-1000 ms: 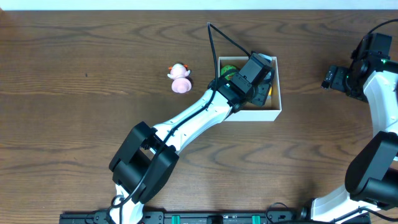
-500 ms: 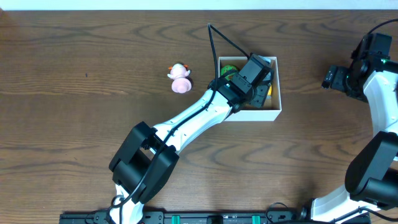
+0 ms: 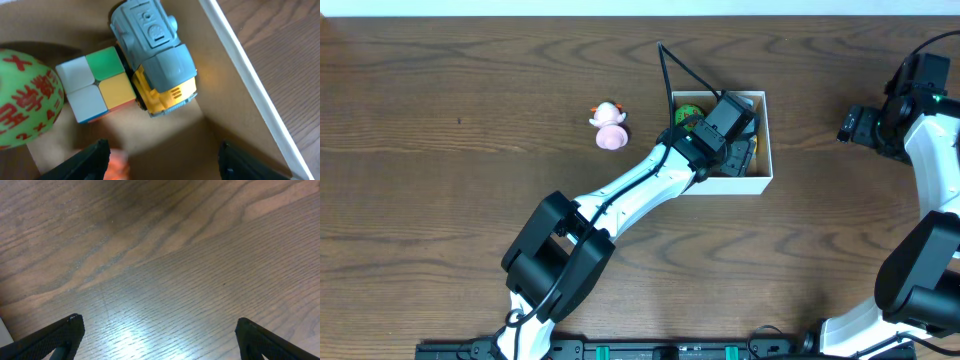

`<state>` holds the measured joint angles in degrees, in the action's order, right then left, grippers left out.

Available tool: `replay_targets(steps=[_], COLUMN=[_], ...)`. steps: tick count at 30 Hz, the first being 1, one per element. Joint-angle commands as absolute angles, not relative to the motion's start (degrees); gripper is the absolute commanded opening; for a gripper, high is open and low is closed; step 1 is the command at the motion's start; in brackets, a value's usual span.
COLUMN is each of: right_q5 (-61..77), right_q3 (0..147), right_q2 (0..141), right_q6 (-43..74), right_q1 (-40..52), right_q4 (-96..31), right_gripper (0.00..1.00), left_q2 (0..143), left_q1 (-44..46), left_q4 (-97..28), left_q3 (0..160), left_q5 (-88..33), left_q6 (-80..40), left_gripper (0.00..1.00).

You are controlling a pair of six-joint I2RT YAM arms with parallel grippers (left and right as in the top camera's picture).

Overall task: Pack container
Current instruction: 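Open the left gripper and move it back over the duck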

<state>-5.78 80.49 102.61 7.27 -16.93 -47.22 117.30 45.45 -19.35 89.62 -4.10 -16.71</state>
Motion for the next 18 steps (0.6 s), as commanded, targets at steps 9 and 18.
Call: replay_targets(steps=[9,18], right_q5=[-5.74,-5.74], right_q3=[80.34,80.34], right_q2=[102.87,102.87], right_q6=[8.29,8.29], right_q1=[-17.19,-17.19], right_q4=[-47.13,-47.13], right_gripper=[0.99,0.99], left_q2=[107.94,93.54], left_q1=[41.19,32.53], left_q4=[-20.69,-35.70], left_q3=[89.49,89.47], left_q5=[-3.84,-3.84], left_q6=[-16.58,-14.20], left_gripper=[0.81,0.98])
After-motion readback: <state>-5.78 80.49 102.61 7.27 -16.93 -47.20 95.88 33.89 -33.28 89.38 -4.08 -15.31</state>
